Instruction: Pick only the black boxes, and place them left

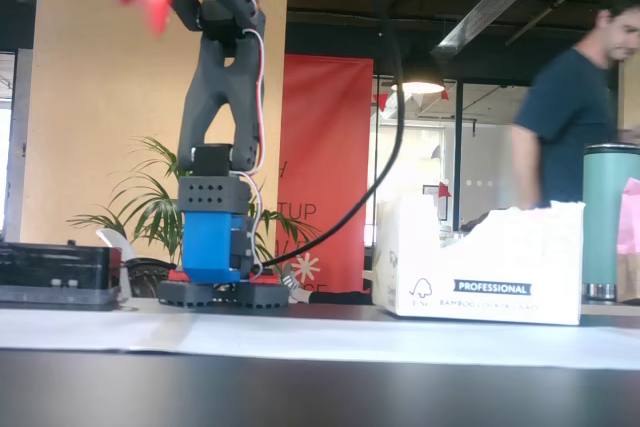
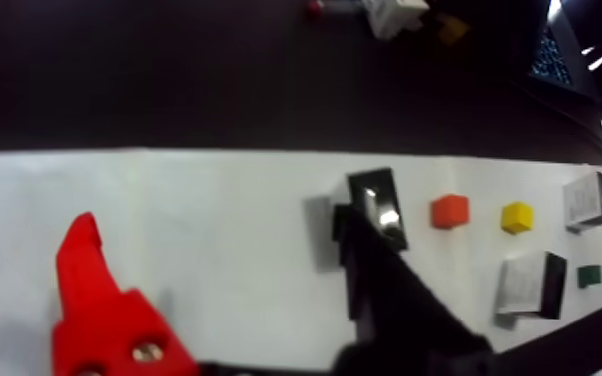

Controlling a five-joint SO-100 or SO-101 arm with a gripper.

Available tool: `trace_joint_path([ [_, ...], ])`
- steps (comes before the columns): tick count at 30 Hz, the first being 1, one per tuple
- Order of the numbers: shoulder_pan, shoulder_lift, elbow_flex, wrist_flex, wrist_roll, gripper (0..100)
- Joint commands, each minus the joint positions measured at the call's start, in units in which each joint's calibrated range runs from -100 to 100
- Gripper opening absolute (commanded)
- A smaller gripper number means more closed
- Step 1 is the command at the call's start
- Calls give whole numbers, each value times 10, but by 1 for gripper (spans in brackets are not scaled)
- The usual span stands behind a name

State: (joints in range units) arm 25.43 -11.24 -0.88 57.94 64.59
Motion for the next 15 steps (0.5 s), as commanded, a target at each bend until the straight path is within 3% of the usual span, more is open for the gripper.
trace_joint_path([
  [1,41,37,-87,-12,39,44],
  [8,48,165,-263,-12,45,44],
  [15,82,253,-331,-17,83,44],
])
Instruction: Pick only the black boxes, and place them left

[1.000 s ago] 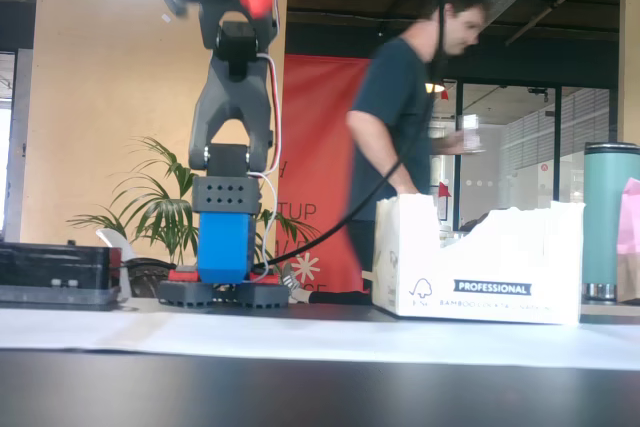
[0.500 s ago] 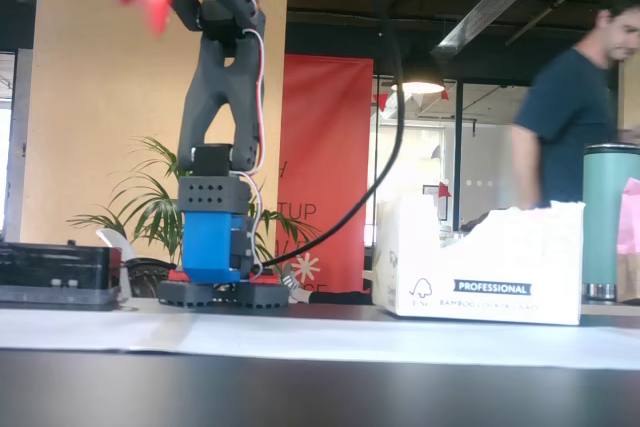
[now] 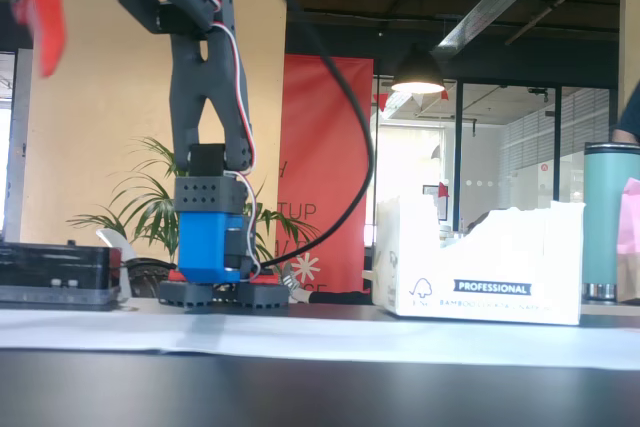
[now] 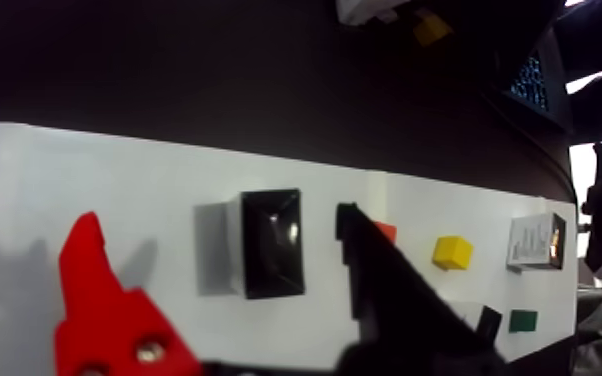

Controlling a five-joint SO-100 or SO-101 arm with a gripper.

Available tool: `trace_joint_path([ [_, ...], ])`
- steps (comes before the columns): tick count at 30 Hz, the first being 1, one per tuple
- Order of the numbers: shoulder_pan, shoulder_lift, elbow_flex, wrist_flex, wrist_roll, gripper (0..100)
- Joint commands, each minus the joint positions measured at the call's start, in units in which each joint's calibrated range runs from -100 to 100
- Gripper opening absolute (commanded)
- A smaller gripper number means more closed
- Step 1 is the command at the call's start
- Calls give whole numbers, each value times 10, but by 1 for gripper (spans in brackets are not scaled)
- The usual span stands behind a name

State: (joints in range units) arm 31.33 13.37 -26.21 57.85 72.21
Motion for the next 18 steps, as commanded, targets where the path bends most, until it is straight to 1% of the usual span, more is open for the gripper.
trace_joint_path([
  [1,26,26,-82,-17,6,44],
  [7,29,127,-133,-17,6,44],
  [10,25,143,-141,-17,8,44],
  [13,31,153,-134,-17,32,44],
  [18,32,210,-141,-18,28,43],
])
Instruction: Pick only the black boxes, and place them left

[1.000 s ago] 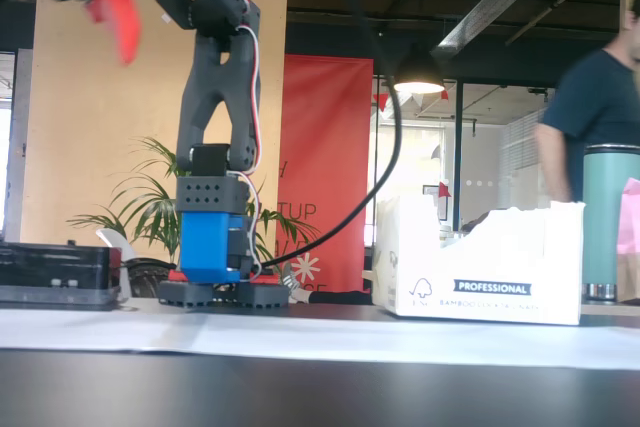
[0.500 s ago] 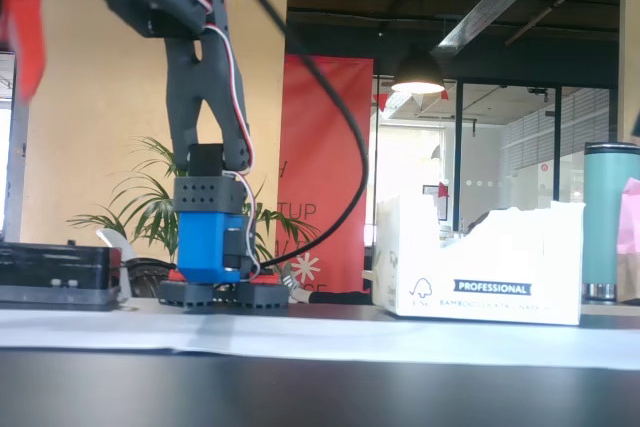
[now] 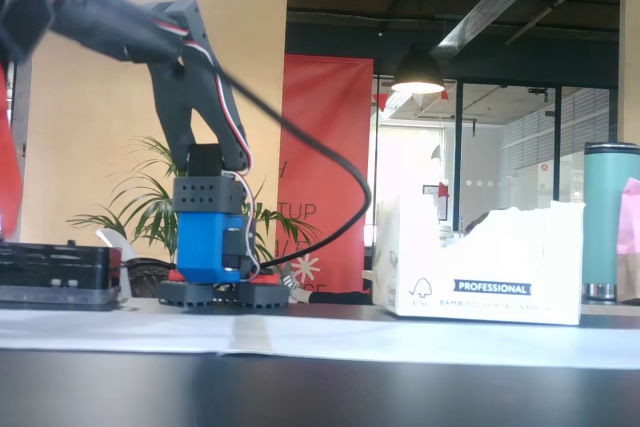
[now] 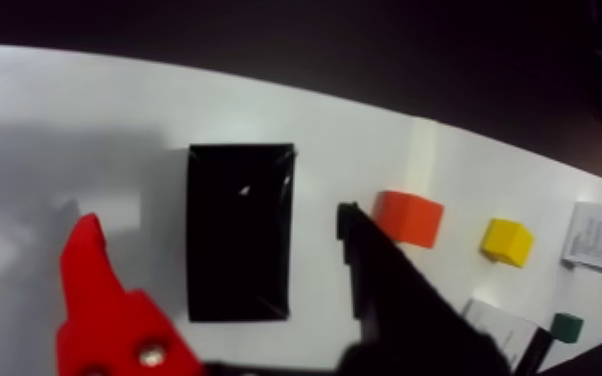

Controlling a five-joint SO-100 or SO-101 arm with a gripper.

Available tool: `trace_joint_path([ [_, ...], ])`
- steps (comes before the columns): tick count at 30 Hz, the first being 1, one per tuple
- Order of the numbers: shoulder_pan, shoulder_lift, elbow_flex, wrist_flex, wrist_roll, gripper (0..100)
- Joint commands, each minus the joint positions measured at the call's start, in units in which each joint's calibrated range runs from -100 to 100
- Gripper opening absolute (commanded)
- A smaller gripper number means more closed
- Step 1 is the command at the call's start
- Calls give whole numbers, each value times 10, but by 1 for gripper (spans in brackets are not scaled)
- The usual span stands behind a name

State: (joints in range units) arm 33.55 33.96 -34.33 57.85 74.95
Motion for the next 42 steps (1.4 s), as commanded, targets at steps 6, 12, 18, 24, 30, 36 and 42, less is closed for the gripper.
trace_joint_path([
  [6,-17,56,-60,-18,-49,10],
  [12,-41,53,-50,-10,-101,7],
  [18,-83,-39,-49,188,-196,7],
  [24,-158,-209,30,249,-269,7],
  [30,-278,-391,142,250,-343,7],
  [36,-429,-521,193,251,-415,7],
  [42,-598,-576,193,251,-485,7],
])
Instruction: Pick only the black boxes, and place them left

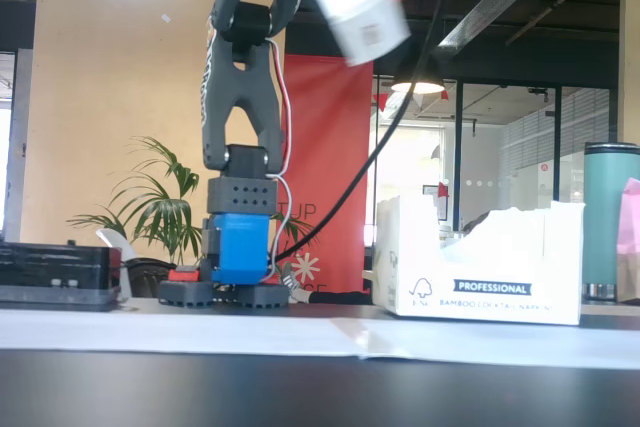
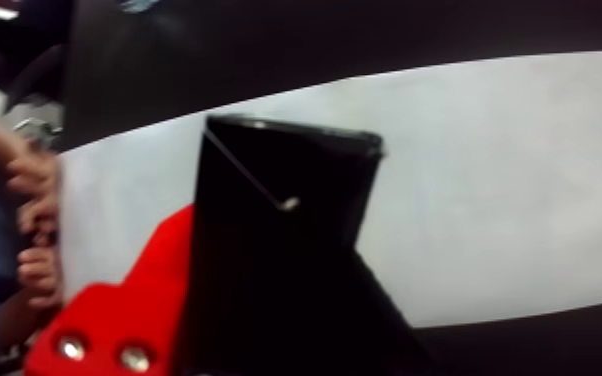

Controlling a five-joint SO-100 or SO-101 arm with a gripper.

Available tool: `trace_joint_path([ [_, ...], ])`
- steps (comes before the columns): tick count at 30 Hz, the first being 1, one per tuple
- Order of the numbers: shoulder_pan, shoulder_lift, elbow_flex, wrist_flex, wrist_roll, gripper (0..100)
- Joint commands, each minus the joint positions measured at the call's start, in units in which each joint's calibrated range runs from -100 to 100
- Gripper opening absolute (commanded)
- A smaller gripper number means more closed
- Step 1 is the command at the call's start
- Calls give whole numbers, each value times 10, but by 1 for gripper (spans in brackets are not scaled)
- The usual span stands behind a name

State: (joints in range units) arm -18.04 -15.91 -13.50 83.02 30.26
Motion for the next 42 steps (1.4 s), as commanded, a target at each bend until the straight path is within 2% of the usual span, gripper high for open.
trace_joint_path([
  [1,-105,-82,-16,0,-44,7],
  [7,-250,-89,-16,0,-69,7],
  [10,-343,-83,-16,44,-82,7],
  [13,-456,-80,-16,92,-127,7],
  [18,-577,-21,-16,126,-173,7],
  [26,-628,104,34,127,-177,7],
  [30,-641,166,-1,126,-175,7],
  [32,-650,182,-3,127,-175,12],
  [36,-653,186,3,128,-173,39],
  [38,-655,185,3,129,-162,48],
  [42,-648,166,-3,130,-120,50],
])
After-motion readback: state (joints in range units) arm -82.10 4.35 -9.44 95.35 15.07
